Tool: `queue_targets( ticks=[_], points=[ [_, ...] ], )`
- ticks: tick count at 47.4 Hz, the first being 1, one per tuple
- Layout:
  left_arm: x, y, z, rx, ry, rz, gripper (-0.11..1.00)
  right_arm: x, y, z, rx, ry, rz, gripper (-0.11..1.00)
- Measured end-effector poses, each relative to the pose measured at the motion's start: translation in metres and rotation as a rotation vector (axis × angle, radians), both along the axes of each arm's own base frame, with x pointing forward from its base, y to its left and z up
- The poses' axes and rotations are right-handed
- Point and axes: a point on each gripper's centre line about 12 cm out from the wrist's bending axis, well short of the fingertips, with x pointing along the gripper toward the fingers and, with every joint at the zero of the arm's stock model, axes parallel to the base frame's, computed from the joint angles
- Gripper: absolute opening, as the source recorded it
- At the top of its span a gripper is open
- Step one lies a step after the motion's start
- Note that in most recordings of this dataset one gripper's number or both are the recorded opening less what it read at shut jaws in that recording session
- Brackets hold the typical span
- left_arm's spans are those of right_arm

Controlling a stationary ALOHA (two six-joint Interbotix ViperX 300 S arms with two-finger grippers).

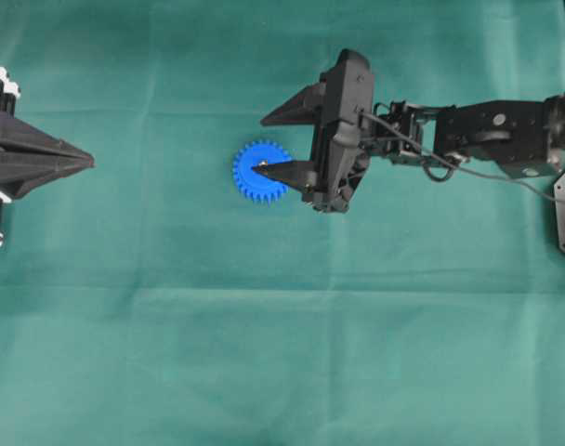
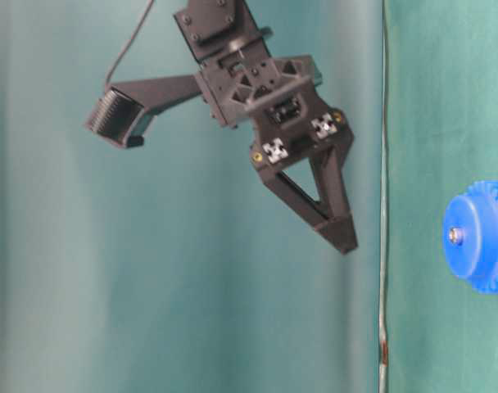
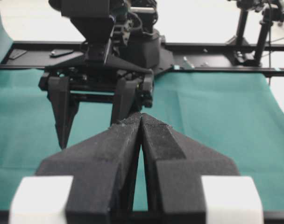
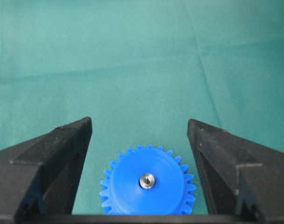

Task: Insert the shaft placed at a random location into the center hole of the medium gear at another random location.
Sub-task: 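Open the right gripper and raise it away from the gear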

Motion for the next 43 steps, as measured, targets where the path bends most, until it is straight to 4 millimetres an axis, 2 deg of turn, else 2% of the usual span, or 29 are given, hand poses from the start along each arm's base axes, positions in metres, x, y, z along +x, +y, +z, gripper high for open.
queue_targets(
  ticks=[8,15,28,43],
  points=[
    [0.0,0.0,0.0,-0.002,-0.002,0.0,0.0,-0.003,0.0,0.0,0.0,0.003,0.0,0.84],
    [0.0,0.0,0.0,-0.002,0.0,0.0,0.0,-0.015,0.001,0.002,0.002,0.004,-0.002,0.84],
    [0.0,0.0,0.0,0.0,-0.002,0.0,0.0,-0.051,0.006,0.016,0.007,-0.023,-0.003,0.84],
    [0.0,0.0,0.0,0.0,-0.002,0.0,0.0,-0.094,0.011,0.02,0.031,-0.04,-0.013,0.84]
  ],
)
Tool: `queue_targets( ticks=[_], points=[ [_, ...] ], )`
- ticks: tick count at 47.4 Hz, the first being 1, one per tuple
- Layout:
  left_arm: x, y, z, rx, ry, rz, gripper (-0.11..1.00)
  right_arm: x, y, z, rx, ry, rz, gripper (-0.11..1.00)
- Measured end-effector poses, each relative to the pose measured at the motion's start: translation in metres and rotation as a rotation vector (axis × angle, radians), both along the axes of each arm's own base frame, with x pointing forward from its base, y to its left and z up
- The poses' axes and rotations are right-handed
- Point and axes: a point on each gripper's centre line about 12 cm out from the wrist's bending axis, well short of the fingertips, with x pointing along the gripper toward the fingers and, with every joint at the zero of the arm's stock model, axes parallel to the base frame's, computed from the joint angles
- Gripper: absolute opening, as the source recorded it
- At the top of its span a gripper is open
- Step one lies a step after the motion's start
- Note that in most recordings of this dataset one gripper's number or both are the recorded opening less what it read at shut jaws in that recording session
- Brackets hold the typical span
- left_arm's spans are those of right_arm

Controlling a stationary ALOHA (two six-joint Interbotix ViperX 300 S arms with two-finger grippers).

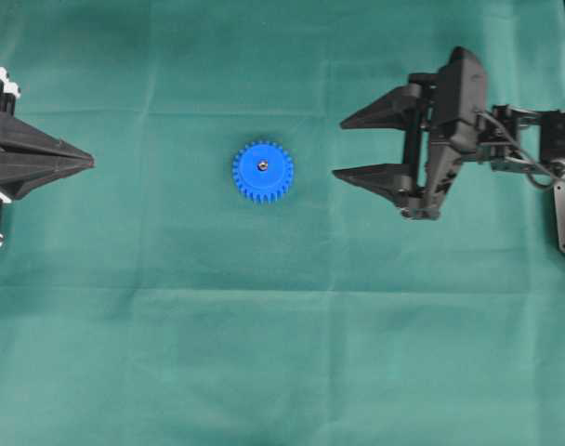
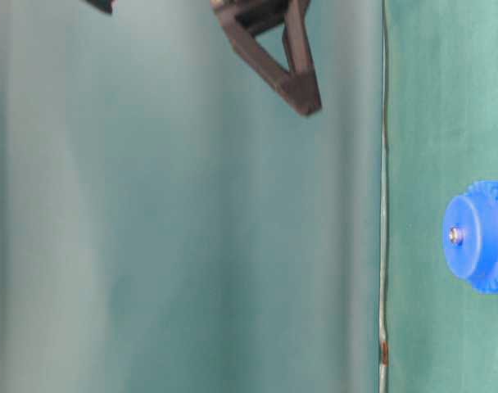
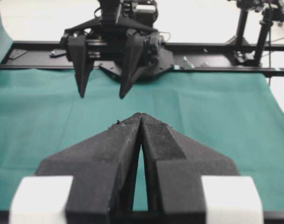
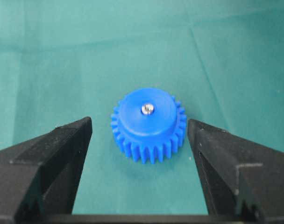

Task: Insert the shaft placed at a random location into the center hole of the medium gear at another random location.

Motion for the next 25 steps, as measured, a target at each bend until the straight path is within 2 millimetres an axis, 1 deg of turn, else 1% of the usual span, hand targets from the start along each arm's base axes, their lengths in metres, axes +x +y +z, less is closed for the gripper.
queue_targets(
  ticks=[5,10,25],
  points=[
    [0.0,0.0,0.0,0.0,0.0,0.0,0.0,-0.009,0.001,0.002,0.005,-0.008,-0.001,0.84],
    [0.0,0.0,0.0,0.0,0.0,0.0,0.0,-0.014,0.002,0.004,0.005,-0.019,-0.002,0.84],
    [0.0,0.0,-0.001,0.002,0.005,0.0,0.0,-0.015,0.002,0.005,0.004,-0.024,-0.003,0.84]
  ],
)
